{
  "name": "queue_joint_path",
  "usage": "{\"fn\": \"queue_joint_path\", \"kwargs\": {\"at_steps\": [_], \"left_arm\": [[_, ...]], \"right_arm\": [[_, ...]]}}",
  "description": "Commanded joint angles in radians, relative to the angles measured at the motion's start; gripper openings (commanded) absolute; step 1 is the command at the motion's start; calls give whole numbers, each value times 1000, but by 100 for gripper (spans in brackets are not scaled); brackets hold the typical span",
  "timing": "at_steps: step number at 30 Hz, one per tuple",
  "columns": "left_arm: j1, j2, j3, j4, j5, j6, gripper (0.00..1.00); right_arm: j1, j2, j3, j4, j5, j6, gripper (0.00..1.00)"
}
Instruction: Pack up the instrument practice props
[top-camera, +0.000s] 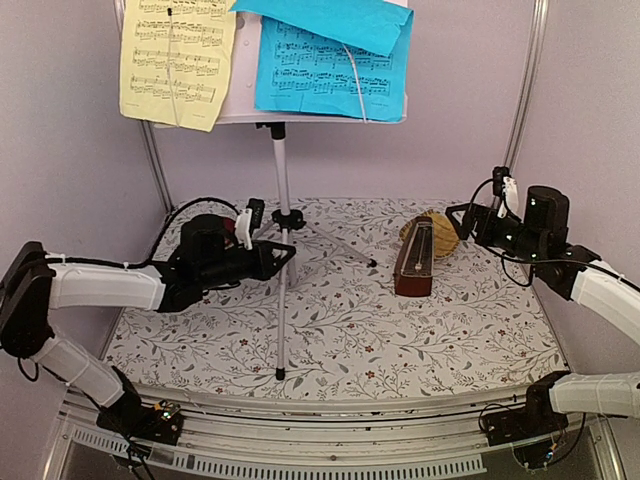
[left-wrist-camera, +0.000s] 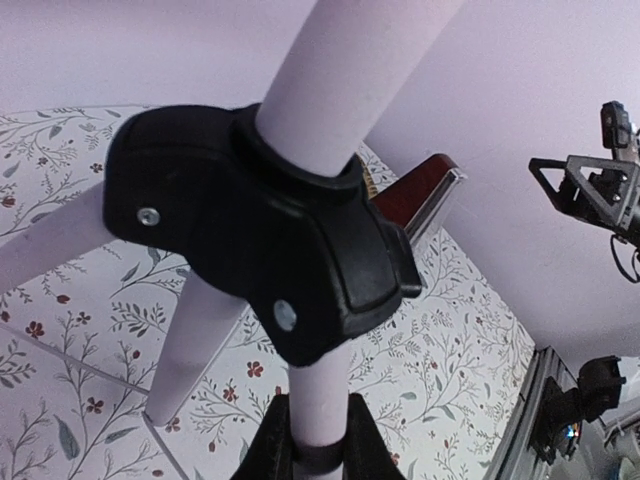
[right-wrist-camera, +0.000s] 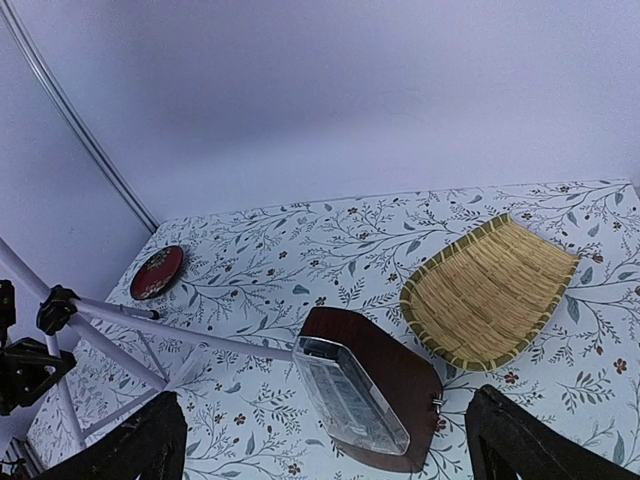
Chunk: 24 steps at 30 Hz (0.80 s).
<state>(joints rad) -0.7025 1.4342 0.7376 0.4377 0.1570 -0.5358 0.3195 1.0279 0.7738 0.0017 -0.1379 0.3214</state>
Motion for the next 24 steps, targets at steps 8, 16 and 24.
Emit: {"fn": "queue_joint_path", "kwargs": {"at_steps": [8,16,24], "left_arm": [[-96,182,162,282,-303,-27,0],[-97,187,158,278,-288,13,21],[-92,91,133,206,-288,99,75]], "right_arm": [[-3,-73,-47,24,-21,21,99],[-3,-101,-64,67,-103,10,99],[-3,-194,-92,135,-57,19,99]]}}
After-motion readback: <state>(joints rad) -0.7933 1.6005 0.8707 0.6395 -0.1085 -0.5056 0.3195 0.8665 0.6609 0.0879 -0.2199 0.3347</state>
